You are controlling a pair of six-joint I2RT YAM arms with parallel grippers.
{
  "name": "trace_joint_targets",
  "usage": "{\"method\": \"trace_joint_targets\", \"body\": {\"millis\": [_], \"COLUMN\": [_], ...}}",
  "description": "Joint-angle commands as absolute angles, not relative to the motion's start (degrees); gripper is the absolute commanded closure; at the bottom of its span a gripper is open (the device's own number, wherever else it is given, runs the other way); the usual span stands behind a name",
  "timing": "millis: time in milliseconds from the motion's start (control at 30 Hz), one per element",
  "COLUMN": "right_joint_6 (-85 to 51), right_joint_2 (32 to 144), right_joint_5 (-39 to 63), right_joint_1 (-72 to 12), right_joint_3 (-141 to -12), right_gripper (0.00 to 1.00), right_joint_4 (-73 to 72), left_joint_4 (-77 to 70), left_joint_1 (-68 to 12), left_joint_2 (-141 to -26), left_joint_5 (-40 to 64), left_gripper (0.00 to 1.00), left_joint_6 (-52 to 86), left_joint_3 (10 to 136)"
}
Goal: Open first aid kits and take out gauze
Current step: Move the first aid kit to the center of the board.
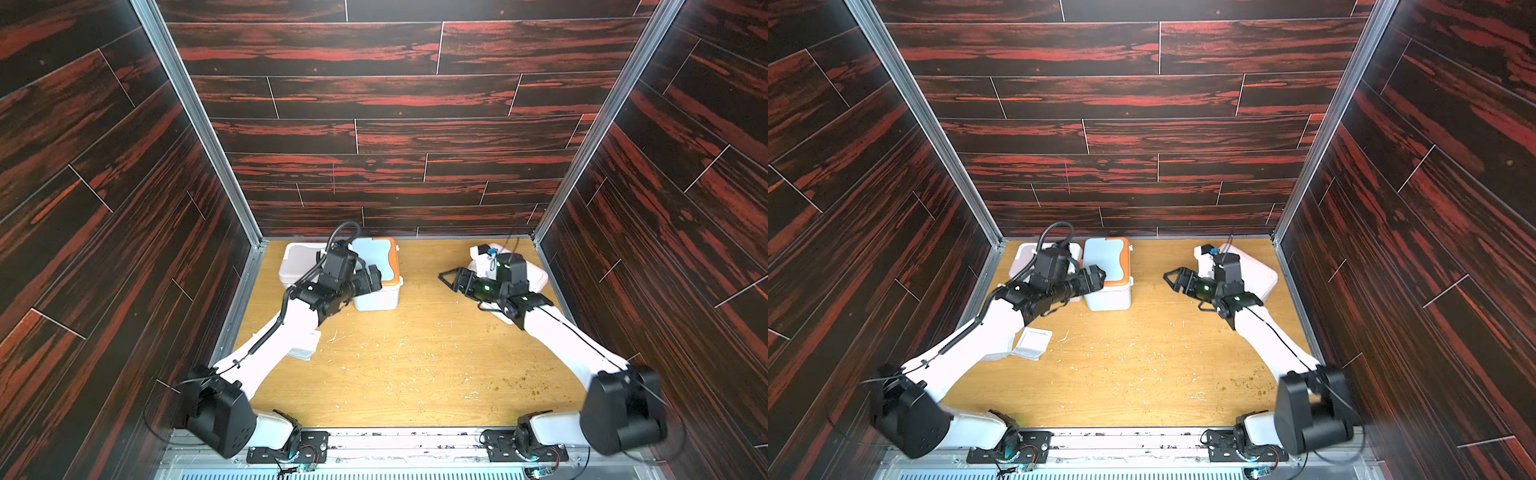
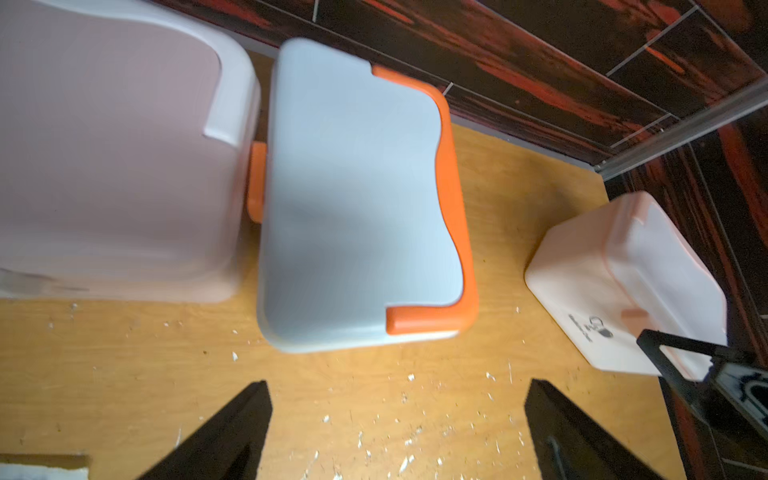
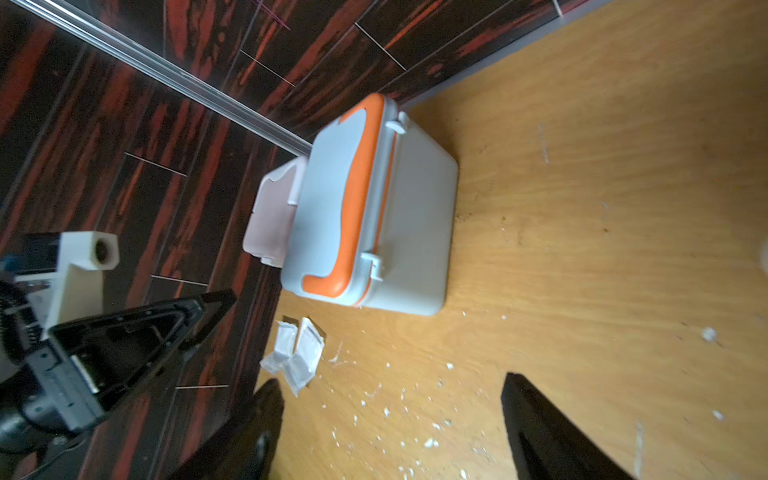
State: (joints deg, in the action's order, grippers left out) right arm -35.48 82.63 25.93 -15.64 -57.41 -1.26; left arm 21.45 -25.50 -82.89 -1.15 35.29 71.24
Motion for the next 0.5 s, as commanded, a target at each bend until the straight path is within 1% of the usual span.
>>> {"method": "trace_joint_targets", "body": {"millis": [0, 100, 200, 333, 467], "right_joint_6": [-36.70, -37.48, -37.97, -36.62, -35.55], "right_joint_2": [90.17, 97.63, 103.98, 110.43, 113.63], "right_joint_5": [30.62, 33.29, 34.28, 35.57, 36.16], "right_joint_1": [-16.13, -16.72, -17.30, -18.01, -18.19], "right_joint_3": [-62.98, -69.19, -75.13, -83.07, -86.97], "right_gripper": [0.18, 0.24, 0.25, 0.26, 0.26], "right_joint_4": [-8.37, -8.85, -8.51, -5.27, -3.04], "left_joint_4": [25.21, 27.76, 28.83, 29.39, 28.61], "left_joint_1": [-23.11, -21.77, -20.29, -19.59, -19.62], "left_joint_2": [-87.52, -92.73, -97.78, -103.56, -106.91], "left_joint_5": [-1.24, -2.66, -2.54, 2.18, 6.81], "left_gripper": [0.00, 0.00, 0.00, 0.00, 0.00], "left_joint_6": [32.94, 31.10, 30.72, 30.19, 30.97], "left_joint_3": [77.16, 81.84, 85.35, 89.06, 91.26]}}
